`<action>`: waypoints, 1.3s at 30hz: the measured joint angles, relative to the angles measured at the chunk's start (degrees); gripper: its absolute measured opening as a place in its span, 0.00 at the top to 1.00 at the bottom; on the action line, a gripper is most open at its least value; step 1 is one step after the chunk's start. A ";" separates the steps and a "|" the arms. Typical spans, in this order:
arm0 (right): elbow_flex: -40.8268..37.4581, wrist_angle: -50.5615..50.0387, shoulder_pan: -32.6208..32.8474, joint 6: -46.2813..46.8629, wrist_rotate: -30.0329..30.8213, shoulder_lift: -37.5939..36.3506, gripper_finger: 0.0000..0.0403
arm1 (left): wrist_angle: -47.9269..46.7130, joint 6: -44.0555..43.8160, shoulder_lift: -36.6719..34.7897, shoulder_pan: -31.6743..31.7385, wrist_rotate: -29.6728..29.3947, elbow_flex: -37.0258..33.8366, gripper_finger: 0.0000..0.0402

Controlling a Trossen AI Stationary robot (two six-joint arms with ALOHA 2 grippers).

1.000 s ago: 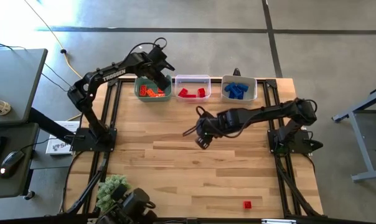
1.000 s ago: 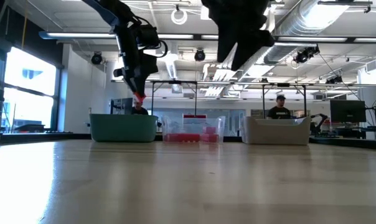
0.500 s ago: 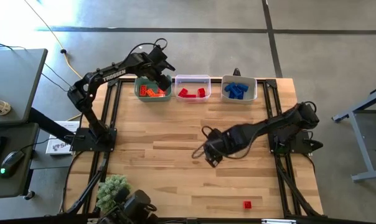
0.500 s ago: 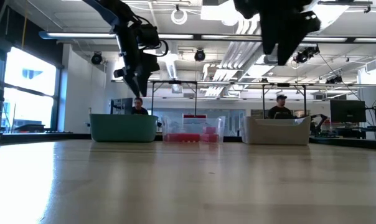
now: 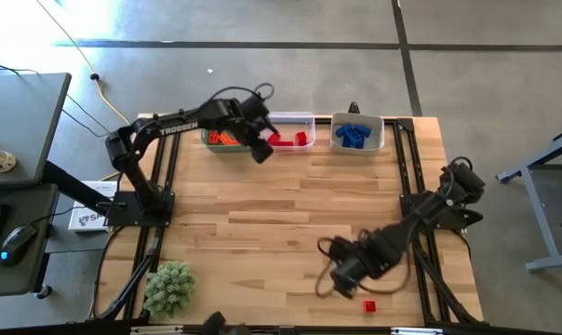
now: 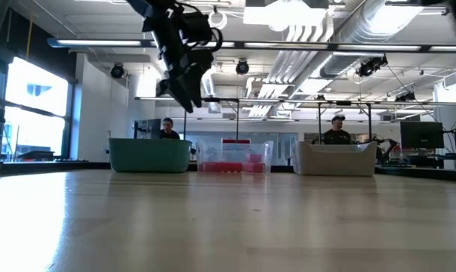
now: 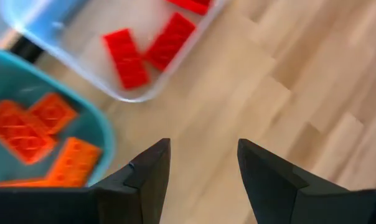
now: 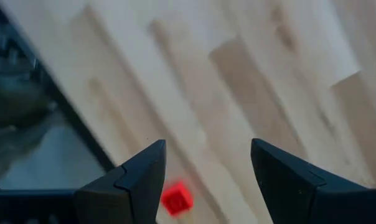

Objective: Sort & place blocks by color
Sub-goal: Put the red game piece into the transparent bin

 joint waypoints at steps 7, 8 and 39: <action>0.00 0.12 8.19 -8.42 -2.47 0.00 0.45 | 0.00 -5.12 0.00 -7.36 -0.12 0.00 0.56; -0.02 0.26 9.18 -9.56 -2.44 0.00 0.45 | 0.00 -5.90 0.00 -8.29 -0.15 0.00 0.56; -0.03 6.96 20.66 -19.56 -5.38 17.00 0.45 | 0.51 -15.07 0.00 -20.06 -4.28 0.02 0.56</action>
